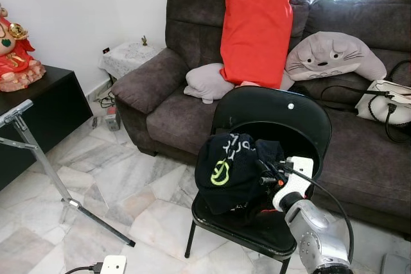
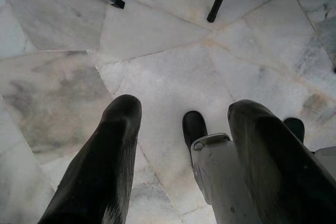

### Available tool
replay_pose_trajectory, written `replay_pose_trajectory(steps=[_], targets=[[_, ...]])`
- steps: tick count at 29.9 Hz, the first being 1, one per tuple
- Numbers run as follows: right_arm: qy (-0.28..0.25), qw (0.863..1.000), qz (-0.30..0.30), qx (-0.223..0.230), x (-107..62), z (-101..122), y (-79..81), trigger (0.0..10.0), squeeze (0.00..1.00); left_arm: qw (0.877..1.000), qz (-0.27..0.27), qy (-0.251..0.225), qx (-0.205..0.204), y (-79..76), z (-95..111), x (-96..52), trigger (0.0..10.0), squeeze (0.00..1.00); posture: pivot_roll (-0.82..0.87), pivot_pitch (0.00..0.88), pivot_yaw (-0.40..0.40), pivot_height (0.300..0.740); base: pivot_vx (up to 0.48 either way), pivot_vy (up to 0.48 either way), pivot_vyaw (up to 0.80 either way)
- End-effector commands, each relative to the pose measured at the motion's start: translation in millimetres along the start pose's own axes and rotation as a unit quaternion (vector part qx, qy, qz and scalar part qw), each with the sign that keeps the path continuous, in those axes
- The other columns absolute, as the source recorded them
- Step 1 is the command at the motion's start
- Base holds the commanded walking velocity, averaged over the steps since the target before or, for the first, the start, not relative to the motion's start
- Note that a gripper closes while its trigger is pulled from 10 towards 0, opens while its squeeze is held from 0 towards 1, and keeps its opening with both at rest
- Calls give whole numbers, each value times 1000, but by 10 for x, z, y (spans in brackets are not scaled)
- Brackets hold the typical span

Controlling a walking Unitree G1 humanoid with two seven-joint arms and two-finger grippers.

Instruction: Hang hanger

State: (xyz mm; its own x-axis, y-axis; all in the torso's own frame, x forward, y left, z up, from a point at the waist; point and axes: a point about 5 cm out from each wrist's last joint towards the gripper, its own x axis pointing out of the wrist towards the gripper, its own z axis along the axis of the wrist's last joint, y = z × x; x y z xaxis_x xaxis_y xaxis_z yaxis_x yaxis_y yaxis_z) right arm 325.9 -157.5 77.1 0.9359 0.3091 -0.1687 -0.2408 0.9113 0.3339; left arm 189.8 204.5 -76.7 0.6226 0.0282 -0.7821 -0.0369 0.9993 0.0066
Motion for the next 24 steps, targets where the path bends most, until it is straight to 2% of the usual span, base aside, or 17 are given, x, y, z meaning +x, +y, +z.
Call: replay_pose_trajectory(steps=[1,5,7,11,13,15,16,20,22,23,24], targets=[[-6,1000,0,0,32,40,11,0,0,1000,1,4,7,43,-17,-9,10000,0,-40,0,70,740,0,0,0],[-13,1000,-2,-3,39,69,7,0,0,1000,1,4,8,44,-18,-9,10000,0,-39,0,71,740,0,0,0],[-46,999,0,-21,83,210,27,0,0,1000,1,4,9,46,-18,-10,10000,0,-35,0,70,740,0,0,0],[-51,998,1,-23,90,232,32,0,0,1000,1,4,9,46,-18,-10,10000,0,-35,0,70,740,0,0,0],[-86,995,5,-47,156,418,64,0,0,1000,2,5,9,46,-18,-9,10000,0,-32,0,72,740,0,0,0],[-93,994,7,-53,172,461,72,0,0,1000,2,4,9,46,-17,-9,10000,0,-32,0,72,740,0,0,0],[-106,992,14,-65,217,561,90,0,0,1000,2,4,9,45,-18,-9,10000,0,-29,0,71,740,0,0,0],[-112,991,22,-75,261,644,109,0,0,1000,2,4,9,45,-18,-9,10000,0,-29,0,71,740,0,0,0],[-118,986,38,-114,318,755,153,0,0,1000,3,4,8,44,-20,-10,10000,0,-20,0,71,740,0,0,0],[-118,986,38,-114,318,755,153,0,0,1000,3,4,8,44,-20,-10,10000,0,-20,0,71,740,0,0,0],[-126,980,50,-145,350,841,196,0,0,1000,3,4,8,44,-20,-10,10000,0,-20,0,71,740,0,0,0]])
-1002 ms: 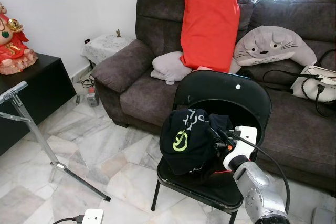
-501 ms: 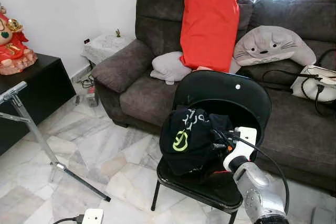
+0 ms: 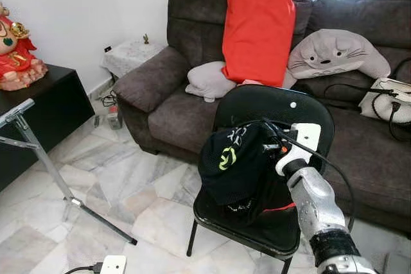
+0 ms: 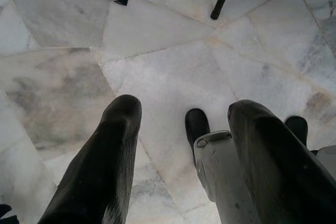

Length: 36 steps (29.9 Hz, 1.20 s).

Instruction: Hang hanger

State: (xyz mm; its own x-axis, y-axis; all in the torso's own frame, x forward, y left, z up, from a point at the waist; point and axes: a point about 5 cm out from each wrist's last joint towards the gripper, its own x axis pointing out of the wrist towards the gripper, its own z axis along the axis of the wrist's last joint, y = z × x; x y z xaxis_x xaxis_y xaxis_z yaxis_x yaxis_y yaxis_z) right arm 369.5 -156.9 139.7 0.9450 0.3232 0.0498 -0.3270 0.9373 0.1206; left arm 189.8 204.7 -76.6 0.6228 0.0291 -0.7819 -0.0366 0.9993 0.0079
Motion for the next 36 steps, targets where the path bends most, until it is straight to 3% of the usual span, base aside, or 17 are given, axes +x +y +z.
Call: replay_pose_trajectory(steps=[1,6,12,14,16,18,21,23,24,25,26,27,31,36], targets=[[-23,999,21,-33,82,152,49,0,0,1000,3,4,7,41,-21,-10,10000,0,-20,0,71,740,0,0,0],[-126,992,11,-17,185,657,38,0,0,1000,4,3,5,41,-17,-9,10000,0,-25,0,66,740,0,0,0],[-158,987,29,-28,92,727,126,0,0,1000,2,2,5,32,-7,-5,10000,0,-37,0,71,740,0,0,0],[-172,985,12,-16,-95,756,157,0,0,1000,0,2,5,24,1,-2,10000,0,-53,0,71,740,0,0,0],[-175,985,8,-12,-149,766,167,0,0,1000,0,1,5,22,2,-2,10000,0,-53,0,71,740,0,0,0],[-178,984,-6,-21,-335,829,196,0,0,1000,-1,1,6,21,10,0,10000,0,-65,0,69,740,0,0,0],[-169,984,-38,-29,-487,882,172,0,0,1000,-2,1,8,25,15,1,10000,0,-75,0,69,740,0,0,0],[-152,986,-59,-31,-518,862,128,0,0,1000,-2,1,9,27,17,1,10000,0,-77,0,70,740,0,0,0],[-99,990,-97,-40,-538,745,25,0,0,1000,-2,1,8,29,19,1,10000,0,-82,0,73,740,0,0,0],[-99,990,-97,-40,-538,745,25,0,0,1000,-2,1,8,29,19,1,10000,0,-82,0,73,740,0,0,0],[-28,991,-121,-46,-517,519,-94,0,0,1000,-2,1,8,28,21,2,10000,0,-79,0,73,740,0,0,0],[11,991,-124,-45,-509,402,-126,0,0,1000,-2,1,9,28,23,3,10000,0,-79,0,73,740,0,0,0],[128,983,-118,-60,-362,-90,-203,0,0,1000,1,-2,6,27,28,3,10000,0,-60,0,69,740,0,0,0],[175,975,-114,-76,-280,-303,-188,0,0,1000,2,-3,5,26,30,3,10000,0,-44,0,69,740,0,0,0]])
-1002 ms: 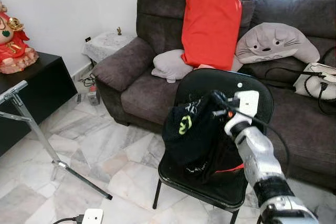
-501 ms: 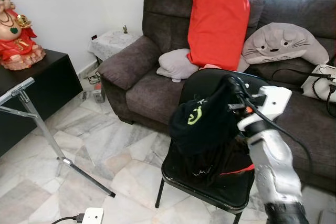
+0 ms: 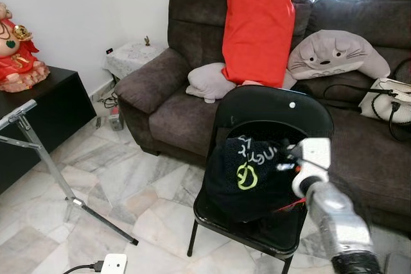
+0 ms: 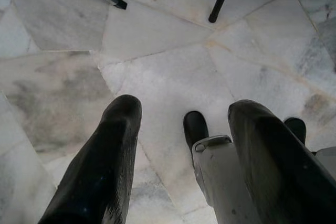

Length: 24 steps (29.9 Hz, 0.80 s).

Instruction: Hang hanger

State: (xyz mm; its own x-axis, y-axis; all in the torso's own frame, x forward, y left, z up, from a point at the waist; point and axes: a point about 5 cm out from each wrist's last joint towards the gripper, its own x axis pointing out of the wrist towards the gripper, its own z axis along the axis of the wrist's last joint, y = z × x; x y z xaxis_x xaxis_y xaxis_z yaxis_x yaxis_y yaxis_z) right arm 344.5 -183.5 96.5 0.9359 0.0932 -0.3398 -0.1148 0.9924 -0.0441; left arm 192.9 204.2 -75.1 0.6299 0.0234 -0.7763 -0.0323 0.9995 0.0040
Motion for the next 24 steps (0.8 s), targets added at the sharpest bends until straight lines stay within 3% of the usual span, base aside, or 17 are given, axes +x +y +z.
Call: replay_pose_trajectory(steps=[1,4,6,7,8,9,10,15,22,23,24], targets=[[-10,1000,10,-17,92,91,84,0,0,1000,6,2,3,35,-8,-5,10000,0,-36,0,69,740,0,0,0],[-51,998,37,-13,150,239,175,0,0,1000,8,2,2,38,-12,-7,10000,0,-34,0,70,740,0,0,0],[-75,995,57,-34,190,347,234,0,0,1000,8,2,3,41,-14,-7,10000,0,-34,0,70,740,0,0,0],[-79,992,77,-66,215,395,284,1059,0,1000,9,3,3,42,-14,-7,10000,0,-34,0,70,740,0,0,0],[-78,990,86,-78,222,404,305,1059,0,1000,9,3,4,42,-16,-8,10000,0,-32,0,71,740,0,0,0],[-77,989,89,-94,230,414,316,7098,0,1000,9,3,4,43,-17,-8,10000,0,-31,0,70,740,0,0,0],[-73,987,80,-120,259,426,303,10000,0,1000,9,4,4,44,-19,-8,10000,0,-29,0,69,740,0,0,0],[-48,977,103,-179,291,338,348,10000,0,1000,9,4,2,44,-24,-10,10000,0,-25,0,67,740,0,0,0],[-25,969,147,-197,279,143,414,10000,0,1000,7,5,5,50,-26,-11,10000,0,-30,0,75,740,0,0,0],[-21,968,154,-197,274,112,419,10000,200,1000,7,6,5,49,-26,-11,10000,0,-30,0,75,740,0,0,0],[-11,966,160,-203,266,61,414,10000,1000,1000,7,5,6,49,-24,-10,10000,0,-27,0,75,740,0,0,0]])
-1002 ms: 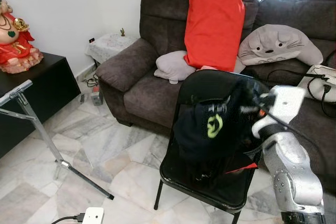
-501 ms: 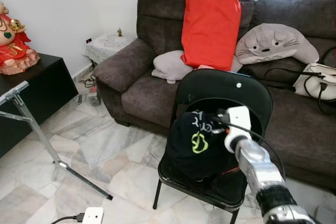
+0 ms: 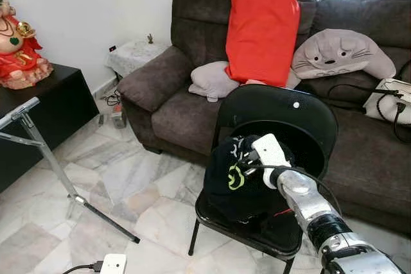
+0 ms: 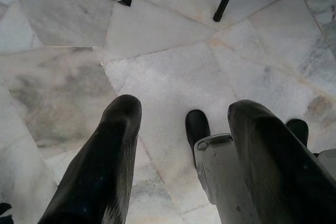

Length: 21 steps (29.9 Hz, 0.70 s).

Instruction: Hang hanger

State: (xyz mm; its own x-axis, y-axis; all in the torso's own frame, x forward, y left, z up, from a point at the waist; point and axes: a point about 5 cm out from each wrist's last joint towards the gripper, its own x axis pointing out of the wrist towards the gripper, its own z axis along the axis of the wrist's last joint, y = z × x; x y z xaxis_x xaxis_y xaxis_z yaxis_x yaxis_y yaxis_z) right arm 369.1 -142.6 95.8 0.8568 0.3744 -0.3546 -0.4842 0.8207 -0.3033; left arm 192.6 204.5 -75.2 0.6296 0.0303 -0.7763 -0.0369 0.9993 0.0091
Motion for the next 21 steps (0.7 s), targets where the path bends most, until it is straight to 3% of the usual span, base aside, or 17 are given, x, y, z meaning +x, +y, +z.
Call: replay_pose_trajectory(steps=[1,3,6,13,14,18,19,20,21], targets=[[10,1000,20,-13,4,-45,53,10000,1000,1000,4,5,6,47,-20,-9,10000,0,-27,0,75,740,0,0,0],[12,999,23,-34,-2,-59,54,10000,1000,1000,4,5,6,49,-20,-10,10000,0,-27,0,75,740,0,0,0],[-12,1000,-11,-26,-2,20,-26,10000,1000,1000,4,4,6,51,-17,-9,10000,0,-29,0,76,740,0,0,0],[-73,990,-106,59,-43,178,-254,10000,1000,1000,4,5,6,48,-18,-9,10000,0,-33,0,76,740,0,0,0],[-86,983,-129,97,-64,197,-322,10000,1000,1000,4,5,6,45,-18,-9,10000,0,-32,0,76,740,0,0,0],[-103,972,-162,138,-110,210,-428,10000,1000,1000,4,5,6,42,-23,-9,10000,0,-37,0,73,740,0,0,0],[-106,973,-166,122,-122,215,-437,10000,937,1000,4,5,5,41,-25,-10,10000,0,-37,0,71,740,0,0,0],[-106,973,-166,122,-122,215,-437,10000,937,1000,4,5,5,41,-25,-10,10000,0,-37,0,71,740,0,0,0],[-114,974,-173,91,-151,225,-454,10000,808,1000,4,5,5,39,-28,-10,10000,0,-40,0,70,740,0,0,0]])
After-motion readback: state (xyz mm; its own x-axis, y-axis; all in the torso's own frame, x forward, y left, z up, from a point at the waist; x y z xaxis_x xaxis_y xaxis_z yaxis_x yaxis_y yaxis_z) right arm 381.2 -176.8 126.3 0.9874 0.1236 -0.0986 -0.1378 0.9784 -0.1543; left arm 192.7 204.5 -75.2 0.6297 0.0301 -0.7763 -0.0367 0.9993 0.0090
